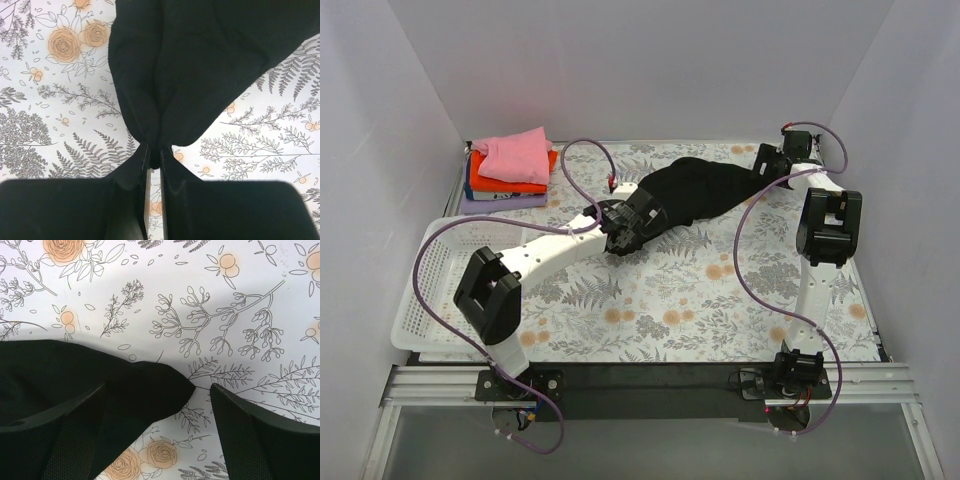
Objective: Fold and stack the t-shirts
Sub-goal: Flatten the tshirt out
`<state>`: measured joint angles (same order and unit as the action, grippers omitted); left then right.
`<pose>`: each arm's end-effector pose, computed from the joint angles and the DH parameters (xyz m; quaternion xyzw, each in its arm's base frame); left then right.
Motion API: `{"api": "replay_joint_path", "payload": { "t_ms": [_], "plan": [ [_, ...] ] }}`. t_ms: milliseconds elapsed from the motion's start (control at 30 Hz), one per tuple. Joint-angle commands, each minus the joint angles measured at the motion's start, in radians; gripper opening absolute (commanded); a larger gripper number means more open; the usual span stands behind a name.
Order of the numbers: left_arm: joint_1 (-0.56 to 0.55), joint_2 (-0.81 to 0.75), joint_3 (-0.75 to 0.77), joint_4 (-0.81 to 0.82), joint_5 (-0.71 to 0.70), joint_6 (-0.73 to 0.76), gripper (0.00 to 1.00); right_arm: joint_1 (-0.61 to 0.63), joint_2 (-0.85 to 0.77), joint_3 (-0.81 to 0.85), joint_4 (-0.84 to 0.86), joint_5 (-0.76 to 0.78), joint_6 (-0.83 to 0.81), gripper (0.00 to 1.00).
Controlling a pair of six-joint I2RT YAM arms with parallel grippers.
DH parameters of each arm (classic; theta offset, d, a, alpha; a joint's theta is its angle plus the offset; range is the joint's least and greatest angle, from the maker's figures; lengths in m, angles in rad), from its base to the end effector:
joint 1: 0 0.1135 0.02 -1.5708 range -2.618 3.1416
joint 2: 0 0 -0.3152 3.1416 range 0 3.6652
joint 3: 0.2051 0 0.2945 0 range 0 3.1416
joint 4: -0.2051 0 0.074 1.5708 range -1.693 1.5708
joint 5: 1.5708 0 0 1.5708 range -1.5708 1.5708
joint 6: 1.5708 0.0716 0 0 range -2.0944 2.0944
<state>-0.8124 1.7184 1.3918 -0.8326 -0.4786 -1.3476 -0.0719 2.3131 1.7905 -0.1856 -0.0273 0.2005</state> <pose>0.3085 -0.2777 0.2635 -0.2982 0.9044 -0.0657 0.2982 0.6219 -0.0428 0.1591 0.1177 0.9007 0.0392 0.4164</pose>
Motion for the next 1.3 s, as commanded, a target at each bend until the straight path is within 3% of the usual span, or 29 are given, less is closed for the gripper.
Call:
{"api": "replay_joint_path", "payload": {
  "t_ms": [0,100,233,333,400,433,500,800,1067,1267],
  "plan": [
    [0.015,-0.060,0.026,-0.039,-0.041,-0.015,0.00,0.001,0.012,0.046,-0.011,0.003,-0.013,0.88],
    [0.022,-0.069,0.030,-0.046,-0.046,-0.015,0.00,0.001,0.020,0.041,-0.014,-0.016,-0.007,0.81],
    [0.045,-0.079,0.012,-0.036,-0.040,-0.018,0.00,0.001,0.028,0.029,-0.014,-0.056,-0.001,0.61],
    [0.073,-0.092,-0.017,-0.014,-0.015,-0.021,0.00,0.001,0.005,-0.006,-0.012,-0.062,-0.003,0.39],
    [0.097,-0.105,-0.034,0.009,0.006,-0.018,0.00,0.001,-0.009,-0.034,-0.012,-0.062,-0.007,0.32],
    [0.107,-0.109,-0.046,0.016,0.015,-0.018,0.00,0.001,-0.014,-0.043,-0.012,-0.065,-0.010,0.18],
    [0.142,-0.124,-0.051,0.038,0.043,-0.005,0.00,0.000,-0.040,-0.057,-0.014,-0.074,-0.012,0.01],
    [0.340,-0.246,0.071,0.112,0.109,0.077,0.00,-0.034,-0.375,-0.253,-0.015,-0.154,-0.029,0.01],
    [0.426,-0.379,0.208,0.142,0.107,0.128,0.00,-0.130,-0.926,-0.534,-0.037,-0.224,0.002,0.01],
    [0.432,-0.431,0.335,0.090,0.170,0.169,0.00,-0.138,-1.210,-0.474,-0.192,-0.119,-0.044,0.01]
  ]
}}
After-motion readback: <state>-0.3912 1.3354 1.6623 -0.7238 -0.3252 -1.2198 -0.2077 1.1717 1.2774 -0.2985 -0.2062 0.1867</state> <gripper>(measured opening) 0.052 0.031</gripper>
